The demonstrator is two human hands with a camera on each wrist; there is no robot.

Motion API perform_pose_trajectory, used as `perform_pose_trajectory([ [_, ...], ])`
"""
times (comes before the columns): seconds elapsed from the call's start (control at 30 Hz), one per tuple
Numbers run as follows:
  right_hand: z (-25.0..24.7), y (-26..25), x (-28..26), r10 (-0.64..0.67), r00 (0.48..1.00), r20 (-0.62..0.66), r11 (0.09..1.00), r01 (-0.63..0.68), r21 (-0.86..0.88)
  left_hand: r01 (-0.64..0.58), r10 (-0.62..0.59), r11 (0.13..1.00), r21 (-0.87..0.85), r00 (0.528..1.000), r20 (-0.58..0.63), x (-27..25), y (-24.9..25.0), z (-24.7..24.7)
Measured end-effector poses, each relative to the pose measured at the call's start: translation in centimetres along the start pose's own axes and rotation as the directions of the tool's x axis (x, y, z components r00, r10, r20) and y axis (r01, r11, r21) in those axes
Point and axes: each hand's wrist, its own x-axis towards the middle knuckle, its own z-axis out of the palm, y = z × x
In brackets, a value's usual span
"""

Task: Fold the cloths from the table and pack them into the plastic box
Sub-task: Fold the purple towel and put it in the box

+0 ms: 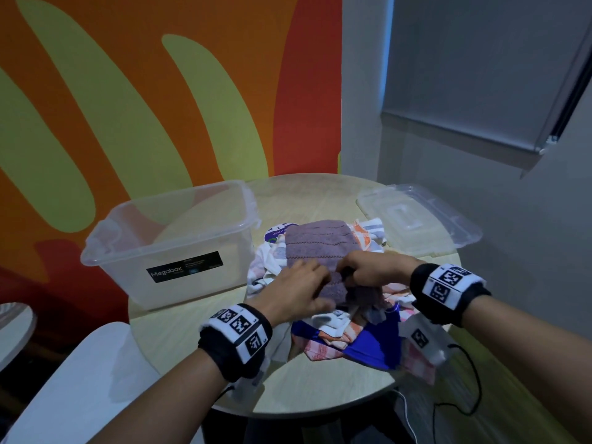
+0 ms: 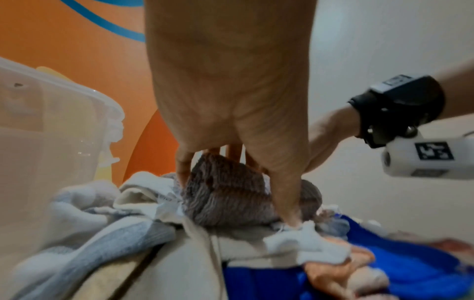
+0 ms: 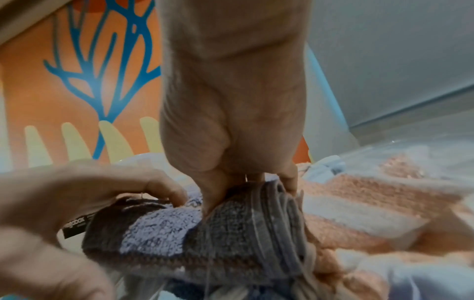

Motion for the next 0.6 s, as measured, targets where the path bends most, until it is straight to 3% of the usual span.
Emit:
perform_pose_trajectory([
  [0.07, 0.1, 0.4, 0.5, 0.028, 1.000, 0.010, 0.999, -0.028, 0.035, -0.002, -0.003, 0.992, 0.124, 0.999, 0.041, -0.3, -0.2, 0.6],
  [0.13, 0.3, 0.9, 0.7, 0.029, 1.000, -0.007, 0.994, -0.028, 0.105, -0.001, 0.001, 0.994, 0.111, 1.000, 0.000, -0.1, -0.6, 0.8],
  [0.27, 0.5, 1.9, 0.0, 0.007, 0.994, -0.110, 0.946, 0.029, 0.324, 0.074, -0.075, 0.973, -0.217, 0.997, 0.004, 1.2, -1.4, -0.7],
  [0.37, 0.6, 2.3, -0.5, -0.033, 0.984, -0.176, 0.964, 0.078, 0.255, 0.089, -0.117, 0.947, -0.309, 0.990, -0.074, 2.1, -1.9, -2.6],
  [0.43, 0.0, 2.2, -0.5, -0.055, 0.936, -0.347, 0.979, 0.118, 0.164, 0.077, -0.135, 0.943, -0.323, 0.978, -0.160, 2.8, -1.9, -4.8],
  [0.5, -1.9, 1.4, -1.0, -0.120, 0.841, -0.527, 0.974, 0.202, 0.099, 0.040, -0.120, 0.946, -0.320, 0.965, -0.234, 3.2, -1.4, -7.7],
  [0.6, -5.5, -0.1, -3.2, -0.225, 0.730, -0.645, 0.957, 0.291, -0.004, -0.031, -0.057, 0.960, -0.280, 0.952, -0.302, 2.3, -0.4, -11.4],
])
